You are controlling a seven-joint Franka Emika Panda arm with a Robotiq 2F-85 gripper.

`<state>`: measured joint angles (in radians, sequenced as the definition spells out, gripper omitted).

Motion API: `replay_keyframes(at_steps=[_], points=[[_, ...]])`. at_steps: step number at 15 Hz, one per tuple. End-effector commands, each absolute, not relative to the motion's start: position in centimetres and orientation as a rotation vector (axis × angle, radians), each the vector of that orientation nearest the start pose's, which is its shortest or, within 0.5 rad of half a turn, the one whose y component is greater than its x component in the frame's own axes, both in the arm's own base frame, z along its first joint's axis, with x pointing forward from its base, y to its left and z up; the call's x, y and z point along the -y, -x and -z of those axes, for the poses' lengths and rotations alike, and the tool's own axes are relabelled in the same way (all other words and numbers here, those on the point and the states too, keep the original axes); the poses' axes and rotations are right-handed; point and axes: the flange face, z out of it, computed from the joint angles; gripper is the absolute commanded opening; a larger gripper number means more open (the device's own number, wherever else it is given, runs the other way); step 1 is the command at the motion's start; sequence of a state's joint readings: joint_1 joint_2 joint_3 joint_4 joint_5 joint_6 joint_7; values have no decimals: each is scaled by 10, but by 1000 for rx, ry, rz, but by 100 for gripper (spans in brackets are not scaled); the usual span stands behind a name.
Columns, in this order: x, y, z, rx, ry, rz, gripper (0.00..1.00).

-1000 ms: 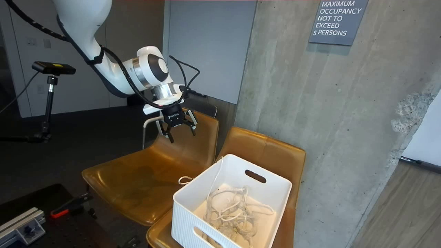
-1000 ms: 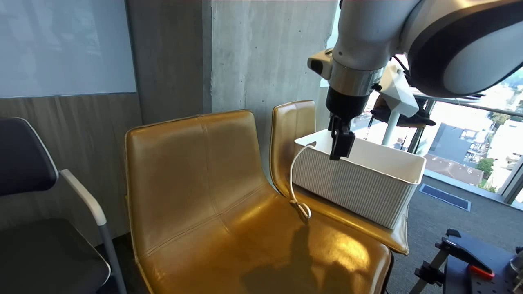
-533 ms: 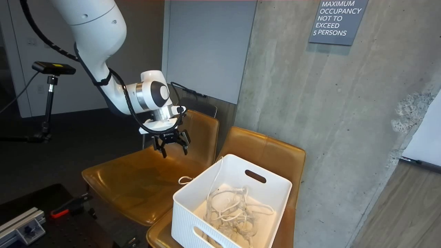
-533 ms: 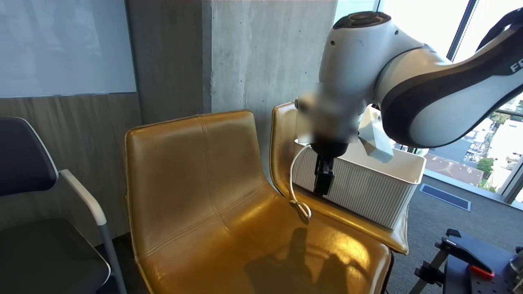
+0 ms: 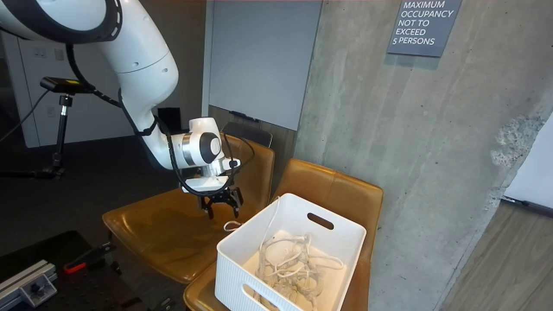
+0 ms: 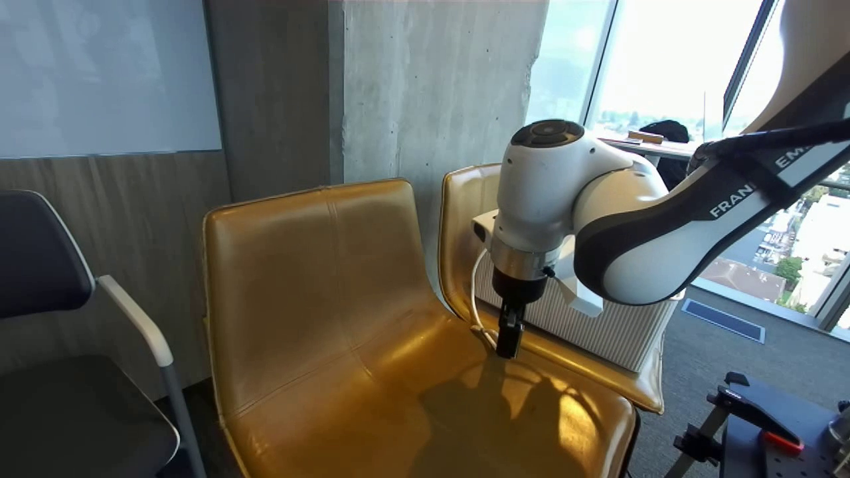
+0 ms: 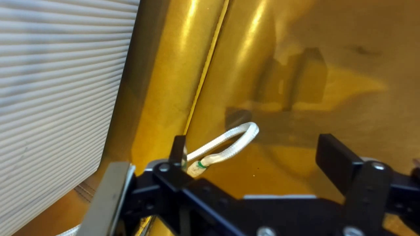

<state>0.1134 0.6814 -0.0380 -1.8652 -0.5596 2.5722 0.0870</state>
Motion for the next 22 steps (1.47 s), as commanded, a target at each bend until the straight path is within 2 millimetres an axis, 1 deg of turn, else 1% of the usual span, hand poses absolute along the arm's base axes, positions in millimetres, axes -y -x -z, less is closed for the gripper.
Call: replay_keyframes(at_steps=[1, 3, 4, 5, 7, 9, 10, 14, 15, 18, 20, 22], points=[[-52, -654, -131, 792, 3385, 85, 100], [-42, -658, -122, 787, 3392, 74, 100], [-38, -660, -118, 783, 3396, 67, 94], [-34, -660, -114, 776, 3396, 62, 74], [-29, -660, -107, 757, 3400, 47, 58], [-28, -659, -103, 750, 3398, 33, 42], [-29, -659, -103, 743, 3394, 31, 35], [-38, -658, -108, 732, 3376, 38, 6], [-42, -658, -109, 741, 3371, 36, 1], [-57, -659, -116, 788, 3362, 41, 0], [-67, -661, -126, 825, 3359, 55, 1], [-76, -665, -144, 861, 3356, 88, 1]])
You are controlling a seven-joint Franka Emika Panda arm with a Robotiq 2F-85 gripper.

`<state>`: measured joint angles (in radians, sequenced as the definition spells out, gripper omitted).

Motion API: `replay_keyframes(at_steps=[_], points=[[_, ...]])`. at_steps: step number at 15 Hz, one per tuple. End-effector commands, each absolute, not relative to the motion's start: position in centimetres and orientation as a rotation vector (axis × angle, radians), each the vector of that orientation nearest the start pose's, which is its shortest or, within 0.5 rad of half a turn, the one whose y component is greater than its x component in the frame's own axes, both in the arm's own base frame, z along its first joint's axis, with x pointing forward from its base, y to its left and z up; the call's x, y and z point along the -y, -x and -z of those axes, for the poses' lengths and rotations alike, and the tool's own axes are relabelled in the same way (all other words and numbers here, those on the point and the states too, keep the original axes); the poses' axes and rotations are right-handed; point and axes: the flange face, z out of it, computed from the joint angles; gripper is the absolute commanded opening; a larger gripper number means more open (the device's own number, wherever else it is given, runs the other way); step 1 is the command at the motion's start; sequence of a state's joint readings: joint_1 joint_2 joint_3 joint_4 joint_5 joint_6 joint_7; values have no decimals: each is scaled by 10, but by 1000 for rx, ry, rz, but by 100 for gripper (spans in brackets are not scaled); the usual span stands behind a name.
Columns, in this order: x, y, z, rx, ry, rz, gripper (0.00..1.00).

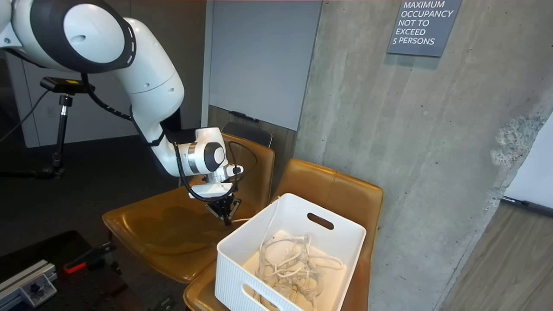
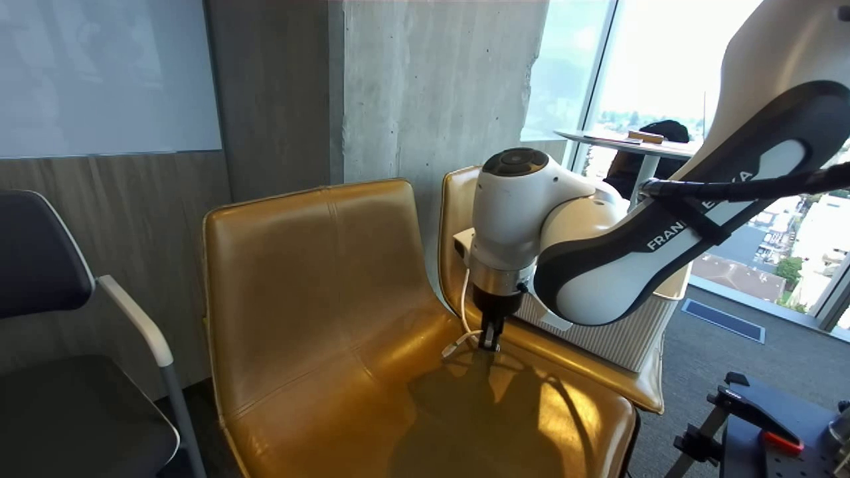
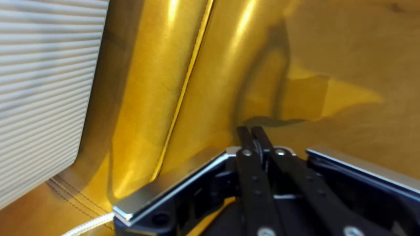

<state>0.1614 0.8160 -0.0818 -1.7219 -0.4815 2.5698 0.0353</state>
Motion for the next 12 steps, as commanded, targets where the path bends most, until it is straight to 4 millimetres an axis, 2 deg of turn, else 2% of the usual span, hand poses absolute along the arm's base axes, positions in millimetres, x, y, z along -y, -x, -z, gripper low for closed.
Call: replay_keyframes(at_steps=[1, 2, 6, 9, 12], points=[[-81, -671, -166, 884, 3366, 120, 1], [-84, -676, -181, 901, 3372, 148, 1], [-75, -703, -284, 956, 3441, 277, 1], [-47, -723, -366, 946, 3547, 334, 1], [1, -730, -443, 882, 3668, 329, 1]])
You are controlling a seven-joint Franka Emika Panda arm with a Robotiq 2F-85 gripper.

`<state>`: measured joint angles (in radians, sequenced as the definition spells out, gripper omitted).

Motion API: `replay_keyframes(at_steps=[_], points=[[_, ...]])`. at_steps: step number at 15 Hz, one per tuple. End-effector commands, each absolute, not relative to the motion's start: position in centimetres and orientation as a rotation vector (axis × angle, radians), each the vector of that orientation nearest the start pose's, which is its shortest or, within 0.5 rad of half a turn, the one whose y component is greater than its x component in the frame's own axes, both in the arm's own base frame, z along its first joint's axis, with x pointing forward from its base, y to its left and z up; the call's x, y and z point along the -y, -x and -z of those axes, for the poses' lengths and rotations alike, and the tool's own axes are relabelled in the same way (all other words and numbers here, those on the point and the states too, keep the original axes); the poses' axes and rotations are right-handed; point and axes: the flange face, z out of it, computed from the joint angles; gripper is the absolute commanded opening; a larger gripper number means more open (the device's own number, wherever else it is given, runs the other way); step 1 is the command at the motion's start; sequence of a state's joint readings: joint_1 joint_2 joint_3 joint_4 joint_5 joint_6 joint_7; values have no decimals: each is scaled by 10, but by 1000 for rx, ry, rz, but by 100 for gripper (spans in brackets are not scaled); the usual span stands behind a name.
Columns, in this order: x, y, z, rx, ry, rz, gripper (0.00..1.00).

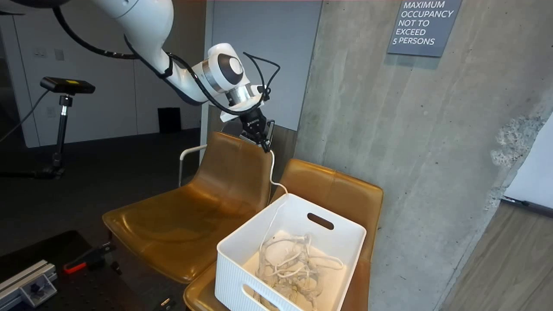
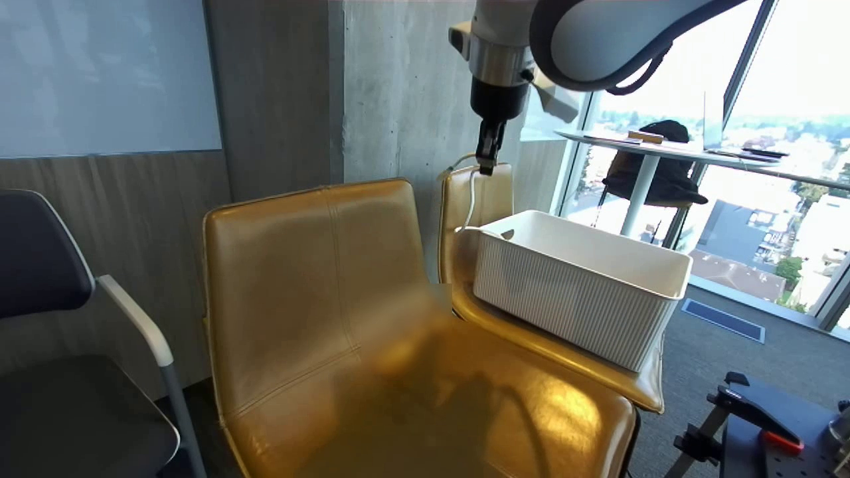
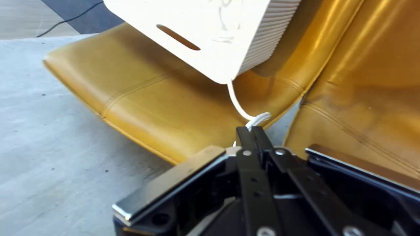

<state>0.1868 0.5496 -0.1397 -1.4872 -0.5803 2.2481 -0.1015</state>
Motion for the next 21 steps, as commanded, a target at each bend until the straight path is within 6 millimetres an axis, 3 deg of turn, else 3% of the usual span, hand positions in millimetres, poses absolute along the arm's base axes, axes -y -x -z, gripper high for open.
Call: replay_keyframes(at_steps=[1, 4, 5, 7, 9, 14, 15, 16, 21], points=[[24, -728, -464, -548, -2399, -197, 1], [102, -705, -503, -440, -2378, -120, 1], [122, -694, -502, -408, -2380, -91, 1], [154, -676, -489, -364, -2396, -37, 1], [174, -654, -455, -336, -2435, 28, 1], [179, -605, -358, -307, -2523, 192, 1], [177, -597, -344, -303, -2534, 206, 30], [175, -591, -334, -296, -2542, 216, 31], [166, -581, -314, -281, -2562, 182, 65]])
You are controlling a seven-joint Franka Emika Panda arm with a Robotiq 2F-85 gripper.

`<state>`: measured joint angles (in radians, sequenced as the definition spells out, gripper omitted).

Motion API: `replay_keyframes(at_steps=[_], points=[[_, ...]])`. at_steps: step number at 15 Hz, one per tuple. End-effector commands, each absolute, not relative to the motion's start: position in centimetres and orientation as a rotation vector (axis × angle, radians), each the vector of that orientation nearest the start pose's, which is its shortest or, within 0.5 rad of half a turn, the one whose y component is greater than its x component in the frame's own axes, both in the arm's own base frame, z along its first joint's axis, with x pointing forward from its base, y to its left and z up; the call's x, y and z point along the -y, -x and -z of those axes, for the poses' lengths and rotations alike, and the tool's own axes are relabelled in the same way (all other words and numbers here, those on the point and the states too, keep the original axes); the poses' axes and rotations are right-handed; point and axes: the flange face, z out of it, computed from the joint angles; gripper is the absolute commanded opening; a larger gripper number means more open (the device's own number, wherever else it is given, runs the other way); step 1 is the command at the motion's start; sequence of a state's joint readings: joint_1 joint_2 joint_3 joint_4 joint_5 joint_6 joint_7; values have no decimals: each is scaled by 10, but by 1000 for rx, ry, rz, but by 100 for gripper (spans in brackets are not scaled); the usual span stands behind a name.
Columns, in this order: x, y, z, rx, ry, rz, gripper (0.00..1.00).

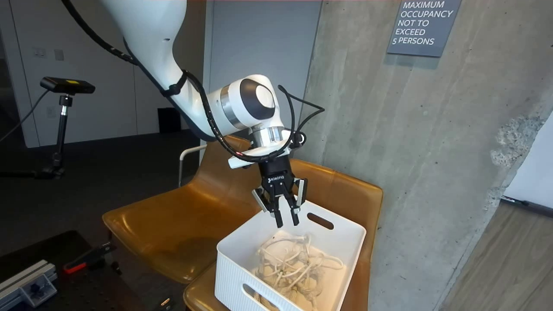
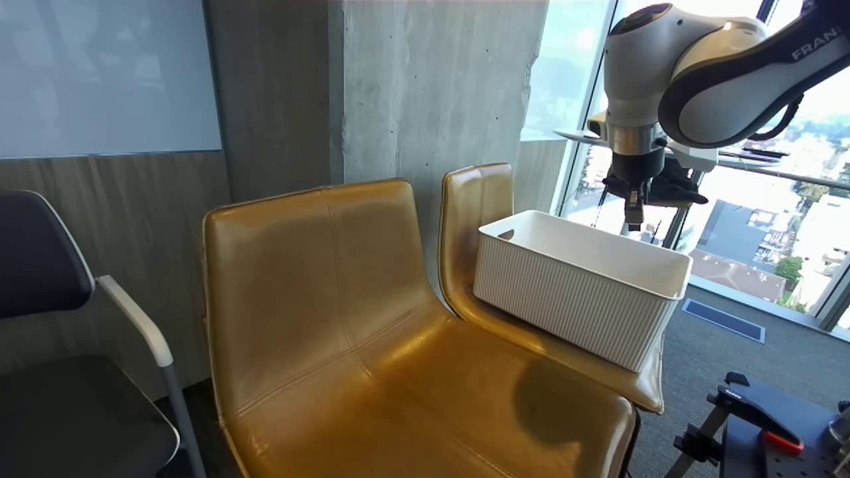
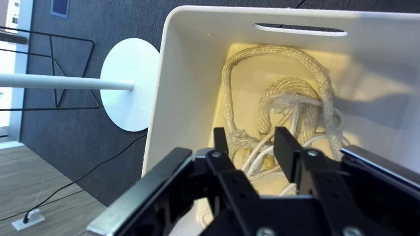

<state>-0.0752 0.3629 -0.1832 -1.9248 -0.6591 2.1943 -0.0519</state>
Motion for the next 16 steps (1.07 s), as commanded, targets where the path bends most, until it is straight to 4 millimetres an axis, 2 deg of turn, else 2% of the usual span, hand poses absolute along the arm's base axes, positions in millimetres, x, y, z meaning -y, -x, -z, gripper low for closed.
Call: replay_keyframes(at_steps=[1, 4, 5, 8, 12, 16], points=[[163, -581, -315, -287, -2566, 166, 73], [152, -586, -328, -348, -2588, 69, 95], [150, -587, -334, -377, -2599, 21, 99], [150, -595, -359, -573, -2588, -93, 100], [146, -617, -395, -864, -2555, -112, 100], [145, -652, -404, -1155, -2526, -154, 100]])
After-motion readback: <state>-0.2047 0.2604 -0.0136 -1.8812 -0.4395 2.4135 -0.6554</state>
